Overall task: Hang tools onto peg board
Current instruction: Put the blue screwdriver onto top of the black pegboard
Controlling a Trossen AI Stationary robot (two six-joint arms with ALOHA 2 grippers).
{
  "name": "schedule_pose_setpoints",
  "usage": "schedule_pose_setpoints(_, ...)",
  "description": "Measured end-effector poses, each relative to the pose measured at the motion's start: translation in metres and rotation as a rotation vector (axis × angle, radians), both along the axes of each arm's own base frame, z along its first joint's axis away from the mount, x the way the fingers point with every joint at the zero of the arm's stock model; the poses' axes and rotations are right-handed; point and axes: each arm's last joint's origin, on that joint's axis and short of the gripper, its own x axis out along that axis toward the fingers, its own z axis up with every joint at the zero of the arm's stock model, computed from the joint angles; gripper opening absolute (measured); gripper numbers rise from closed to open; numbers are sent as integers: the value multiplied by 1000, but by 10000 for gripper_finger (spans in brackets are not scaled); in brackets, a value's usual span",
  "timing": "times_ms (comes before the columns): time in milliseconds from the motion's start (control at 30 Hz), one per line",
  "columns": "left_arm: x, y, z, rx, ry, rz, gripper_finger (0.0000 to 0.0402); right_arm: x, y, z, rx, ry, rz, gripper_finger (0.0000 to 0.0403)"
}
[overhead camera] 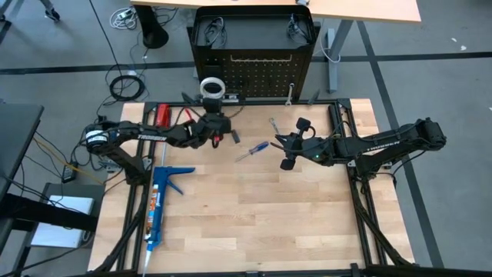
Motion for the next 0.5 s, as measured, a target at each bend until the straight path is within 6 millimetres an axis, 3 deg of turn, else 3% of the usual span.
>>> schedule_pose_setpoints(267,9,-44,-8,-176,-174,-43,203,0,0,0,5,-2,-2,21)
schedule_pose_setpoints(500,3,-55,-22,-519,-320,20,203,-1,0,-2,2,27,-5,21)
